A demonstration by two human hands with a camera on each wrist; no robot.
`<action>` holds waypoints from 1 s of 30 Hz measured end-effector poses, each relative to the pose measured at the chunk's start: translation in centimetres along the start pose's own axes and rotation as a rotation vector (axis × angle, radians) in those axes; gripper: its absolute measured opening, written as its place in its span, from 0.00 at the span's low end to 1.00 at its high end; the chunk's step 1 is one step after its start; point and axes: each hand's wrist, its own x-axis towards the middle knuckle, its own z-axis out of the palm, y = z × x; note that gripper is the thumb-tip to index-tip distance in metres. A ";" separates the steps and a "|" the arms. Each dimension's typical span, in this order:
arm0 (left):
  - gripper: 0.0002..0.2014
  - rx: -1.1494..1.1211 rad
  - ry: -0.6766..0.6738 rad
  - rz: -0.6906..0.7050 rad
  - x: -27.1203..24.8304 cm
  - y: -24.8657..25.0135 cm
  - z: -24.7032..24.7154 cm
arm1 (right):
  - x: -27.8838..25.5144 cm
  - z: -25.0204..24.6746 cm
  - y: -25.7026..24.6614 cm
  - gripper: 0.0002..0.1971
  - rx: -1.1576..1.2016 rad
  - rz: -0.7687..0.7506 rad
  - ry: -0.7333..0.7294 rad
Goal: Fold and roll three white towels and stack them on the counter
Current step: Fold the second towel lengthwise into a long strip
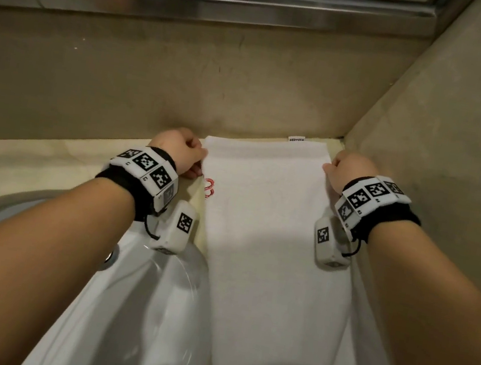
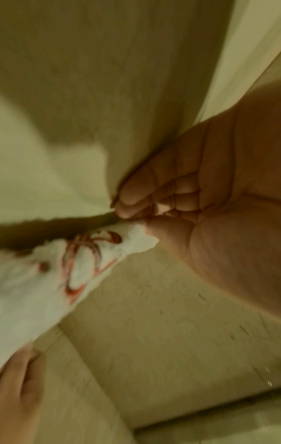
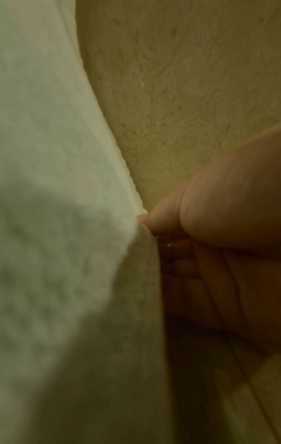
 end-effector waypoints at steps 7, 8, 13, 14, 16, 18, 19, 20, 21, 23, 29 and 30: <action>0.13 0.029 -0.136 0.053 -2.5 -0.6 0.3 | -1.8 -0.8 -0.2 0.21 0.108 0.027 -0.030; 0.13 0.020 -0.152 0.047 -2.9 -0.9 0.4 | -2.4 -0.7 0.0 0.23 0.132 0.025 -0.029; 0.11 0.158 -0.093 0.052 -3.3 -0.5 1.0 | -3.9 0.0 0.6 0.16 0.080 0.029 -0.049; 0.10 0.204 -0.087 0.060 -3.3 -0.3 1.0 | -3.6 0.0 0.4 0.17 0.067 0.044 -0.050; 0.06 0.301 -0.070 0.076 -3.5 0.0 1.2 | -3.1 -0.2 0.0 0.20 0.050 0.072 -0.060; 0.07 0.418 -0.035 0.087 -3.6 0.2 1.3 | -3.0 -0.1 -0.2 0.21 0.037 0.085 -0.060; 0.09 0.455 -0.019 0.091 -3.7 0.2 1.3 | -3.0 -0.1 -0.2 0.21 0.048 0.083 -0.056; 0.11 0.464 -0.017 0.091 -3.8 0.3 1.2 | -3.3 -0.1 -0.2 0.22 0.074 0.082 -0.052; 0.13 0.447 -0.032 0.079 -4.0 0.3 1.2 | -3.9 -0.3 0.0 0.22 0.113 0.087 -0.051; 0.18 0.378 -0.071 0.045 -4.6 -0.1 1.1 | -5.6 -0.6 0.8 0.24 0.214 0.083 -0.051; 0.12 0.177 -0.104 -0.015 -6.1 -1.2 2.2 | -10.7 0.7 3.3 0.14 0.252 0.046 -0.192; 0.12 0.181 -0.097 -0.018 -6.2 -1.1 2.2 | -10.6 1.0 3.3 0.12 0.212 0.064 -0.168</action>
